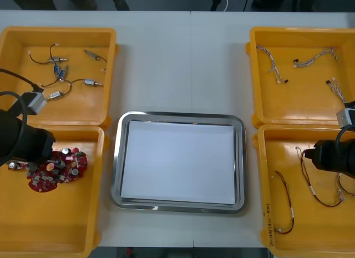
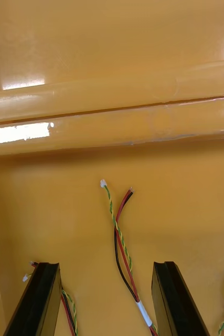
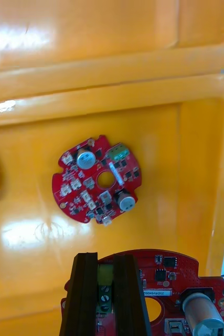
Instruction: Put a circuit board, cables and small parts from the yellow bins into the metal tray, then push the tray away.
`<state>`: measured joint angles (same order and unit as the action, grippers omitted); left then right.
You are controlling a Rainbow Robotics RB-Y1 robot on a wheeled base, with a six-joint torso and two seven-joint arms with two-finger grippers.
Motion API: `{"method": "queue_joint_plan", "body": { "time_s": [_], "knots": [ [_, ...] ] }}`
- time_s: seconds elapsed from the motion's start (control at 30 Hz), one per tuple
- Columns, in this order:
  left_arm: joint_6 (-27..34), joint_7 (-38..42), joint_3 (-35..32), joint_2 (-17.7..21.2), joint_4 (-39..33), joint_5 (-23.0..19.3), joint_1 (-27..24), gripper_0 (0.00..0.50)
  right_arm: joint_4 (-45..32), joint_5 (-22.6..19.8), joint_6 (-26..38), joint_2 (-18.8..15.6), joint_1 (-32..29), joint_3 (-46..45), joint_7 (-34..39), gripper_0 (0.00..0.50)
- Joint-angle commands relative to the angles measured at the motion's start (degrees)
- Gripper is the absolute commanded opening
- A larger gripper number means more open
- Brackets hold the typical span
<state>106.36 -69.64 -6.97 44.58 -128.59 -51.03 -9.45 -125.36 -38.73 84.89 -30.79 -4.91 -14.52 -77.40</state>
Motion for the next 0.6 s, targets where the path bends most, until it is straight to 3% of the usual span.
{"method": "queue_joint_plan", "body": {
  "time_s": [0.03,0.33,0.6],
  "knots": [
    [0.6,5.5,5.6,2.4,-2.5,0.8,-5.7,0.000,-0.7,-0.5,1.9,0.0,1.5,-0.4,-0.6,0.500],
    [-0.5,12.7,14.8,2.4,-4.1,2.0,-11.1,0.000,-3.9,-2.3,5.2,-4.8,0.7,-0.7,-8.8,0.500],
    [-1.8,19.6,22.3,1.0,-5.8,3.4,-15.2,0.000,-3.9,-3.6,0.5,-7.4,-5.0,0.1,-16.2,0.500]
  ]
}}
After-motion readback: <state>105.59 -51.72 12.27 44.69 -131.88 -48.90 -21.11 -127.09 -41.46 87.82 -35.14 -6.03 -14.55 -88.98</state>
